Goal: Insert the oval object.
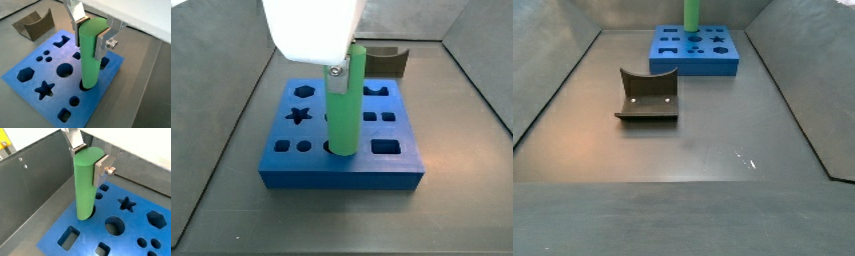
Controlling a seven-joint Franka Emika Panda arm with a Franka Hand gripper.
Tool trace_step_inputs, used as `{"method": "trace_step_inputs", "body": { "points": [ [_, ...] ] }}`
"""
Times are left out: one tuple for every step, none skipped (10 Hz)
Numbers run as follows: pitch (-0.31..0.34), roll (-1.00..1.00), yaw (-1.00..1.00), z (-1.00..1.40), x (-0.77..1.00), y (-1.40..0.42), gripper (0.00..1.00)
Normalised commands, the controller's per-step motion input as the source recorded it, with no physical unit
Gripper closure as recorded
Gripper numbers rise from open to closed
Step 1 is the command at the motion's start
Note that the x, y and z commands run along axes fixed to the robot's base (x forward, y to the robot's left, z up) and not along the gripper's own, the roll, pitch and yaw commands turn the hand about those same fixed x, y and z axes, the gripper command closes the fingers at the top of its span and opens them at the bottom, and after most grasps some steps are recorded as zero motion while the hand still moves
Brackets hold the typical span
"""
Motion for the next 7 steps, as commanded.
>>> {"method": "trace_step_inputs", "body": {
  "points": [
    [0.077,0.06,0.0,-0.15,-0.28,0.01,1.0],
    [0.103,0.08,-0.03,-0.06,-0.13,0.03,1.0],
    [0.129,0.08,-0.07,-0.04,0.0,0.04,1.0],
    [0.139,0.08,-0.05,-0.09,0.12,0.0,1.0],
    [0.12,0.05,-0.04,-0.15,0.15,0.0,1.0],
    [0.109,0.03,-0.07,-0.21,0.18,0.0,1.0],
    [0.08,0.0,-0.14,-0.27,0.22,0.0,1.0]
  ]
}}
